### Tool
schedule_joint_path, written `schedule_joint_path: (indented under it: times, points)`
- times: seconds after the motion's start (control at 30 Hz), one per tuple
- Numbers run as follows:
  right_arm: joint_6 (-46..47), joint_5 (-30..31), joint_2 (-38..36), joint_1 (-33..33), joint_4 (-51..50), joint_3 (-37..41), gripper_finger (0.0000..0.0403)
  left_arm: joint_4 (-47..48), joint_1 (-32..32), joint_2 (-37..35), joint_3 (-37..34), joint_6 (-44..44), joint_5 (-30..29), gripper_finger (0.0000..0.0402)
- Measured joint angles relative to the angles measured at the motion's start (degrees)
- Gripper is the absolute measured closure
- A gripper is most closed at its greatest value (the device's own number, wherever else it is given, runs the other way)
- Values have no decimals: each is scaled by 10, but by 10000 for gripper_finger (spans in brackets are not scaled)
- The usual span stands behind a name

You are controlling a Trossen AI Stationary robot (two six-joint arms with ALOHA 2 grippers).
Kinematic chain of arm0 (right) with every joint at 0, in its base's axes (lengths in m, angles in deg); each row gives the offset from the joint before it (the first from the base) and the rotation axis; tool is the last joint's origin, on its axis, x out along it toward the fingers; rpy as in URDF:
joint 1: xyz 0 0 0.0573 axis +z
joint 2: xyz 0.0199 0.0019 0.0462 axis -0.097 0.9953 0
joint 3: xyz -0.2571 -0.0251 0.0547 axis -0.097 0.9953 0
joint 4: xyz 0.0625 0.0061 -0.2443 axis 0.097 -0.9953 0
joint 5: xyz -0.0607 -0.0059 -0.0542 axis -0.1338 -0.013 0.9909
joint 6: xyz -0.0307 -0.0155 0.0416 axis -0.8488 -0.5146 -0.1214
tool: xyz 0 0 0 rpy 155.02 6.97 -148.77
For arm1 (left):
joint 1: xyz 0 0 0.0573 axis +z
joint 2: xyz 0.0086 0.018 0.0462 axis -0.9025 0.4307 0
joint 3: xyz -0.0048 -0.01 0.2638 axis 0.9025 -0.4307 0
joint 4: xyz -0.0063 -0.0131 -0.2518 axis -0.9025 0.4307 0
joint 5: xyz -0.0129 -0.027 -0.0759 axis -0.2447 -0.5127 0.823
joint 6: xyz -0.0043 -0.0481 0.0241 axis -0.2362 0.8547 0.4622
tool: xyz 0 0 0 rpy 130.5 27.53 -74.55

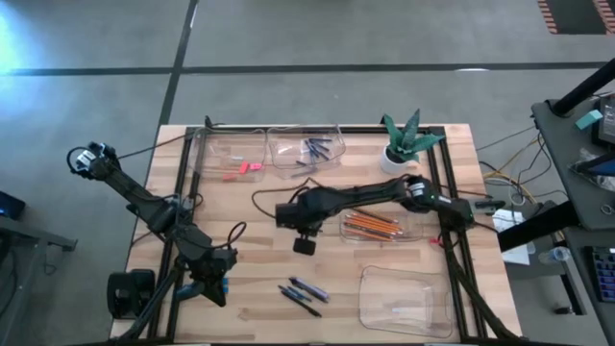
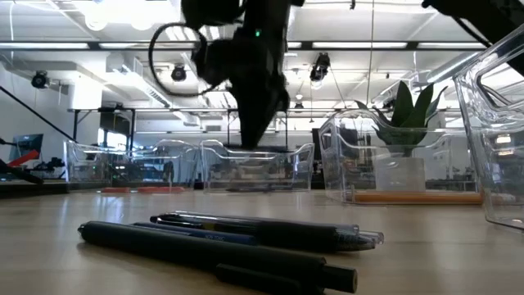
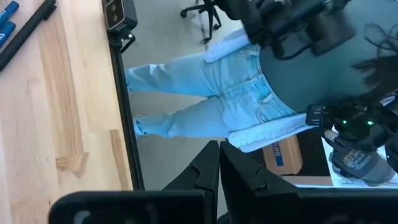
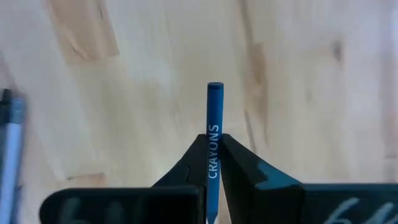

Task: Sort crayons/erasers/pens/pencils in bins
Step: Put the blue crayon into the top right transparent bin

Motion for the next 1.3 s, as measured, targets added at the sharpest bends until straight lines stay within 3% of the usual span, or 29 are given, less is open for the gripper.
schedule_joint_path:
  times: [0.17, 0.4, 0.57, 0.83, 1.17, 1.3]
  points:
    - [-21, 2, -41, -14, 4, 2, 384, -1, 0, 0, 0, 0, -9, 402]
    - [-61, 57, -99, -50, 8, 4, 385, -1, 0, 0, 0, -1, -49, 402]
    - [-128, 74, -126, -92, 25, 4, 385, -1, 1, 0, 0, -5, -114, 402]
    - [-235, 75, -123, -180, 98, 5, 385, -1, 13, 0, 0, -6, -306, 402]
    - [-257, 74, -67, -281, 158, 25, 384, -2, 32, 0, 0, -5, -660, 402]
    - [-261, 73, -45, -303, 158, 27, 384, -4, 35, 0, 0, -4, -716, 402]
